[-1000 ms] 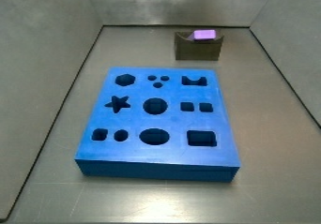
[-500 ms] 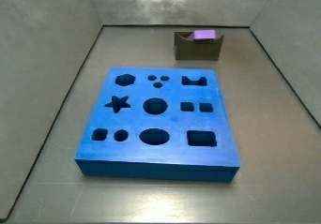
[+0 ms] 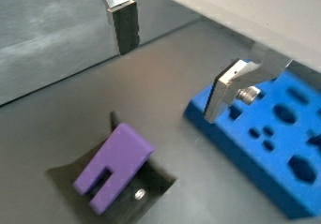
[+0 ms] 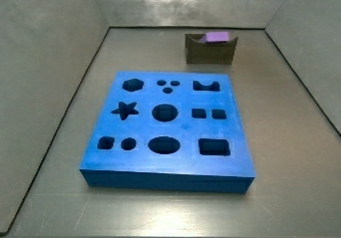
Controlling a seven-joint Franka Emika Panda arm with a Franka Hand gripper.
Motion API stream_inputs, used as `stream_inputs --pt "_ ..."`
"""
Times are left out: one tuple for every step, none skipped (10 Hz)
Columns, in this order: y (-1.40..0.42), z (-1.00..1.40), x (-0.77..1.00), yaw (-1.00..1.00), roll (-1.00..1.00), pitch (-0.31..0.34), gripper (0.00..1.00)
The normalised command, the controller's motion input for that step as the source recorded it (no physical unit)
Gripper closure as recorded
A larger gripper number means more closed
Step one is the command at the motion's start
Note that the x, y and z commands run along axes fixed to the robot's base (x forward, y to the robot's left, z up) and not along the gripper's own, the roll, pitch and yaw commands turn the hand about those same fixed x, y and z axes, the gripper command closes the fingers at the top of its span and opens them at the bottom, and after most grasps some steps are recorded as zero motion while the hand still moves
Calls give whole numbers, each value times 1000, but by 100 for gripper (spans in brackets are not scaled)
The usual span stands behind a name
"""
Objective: Pick up the double-square object. Move up. Rotate the double-square object. Place the double-square object on the fixture. Regrasp the double-square object. Move to above the board. Insert the double-square object.
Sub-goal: Regrasp the double-square object.
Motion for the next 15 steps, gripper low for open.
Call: stream_inputs --pt "-25 11 -33 33 1000 -10 0" --pt "-25 7 -30 34 1000 -14 0" --pt "-22 8 -31 35 1000 -15 0" --pt "-22 14 -26 36 1000 -12 0" --pt "-23 18 -17 37 1000 -8 0" --pt "-24 8 -3 38 1000 -6 0" --pt "-25 -5 15 40 1000 1 0" --pt "-25 -7 26 42 1000 9 0" --pt "-29 -10 37 45 1000 19 0" --pt "-30 -15 52 49 1000 31 0" --pt "-35 -14 69 57 1000 55 0" --pt "-39 -10 79 66 1000 80 0" --pt "-41 -11 87 78 1000 99 0" --pt "-46 -20 101 103 820 133 0" --pt "-46 -21 104 112 695 134 0"
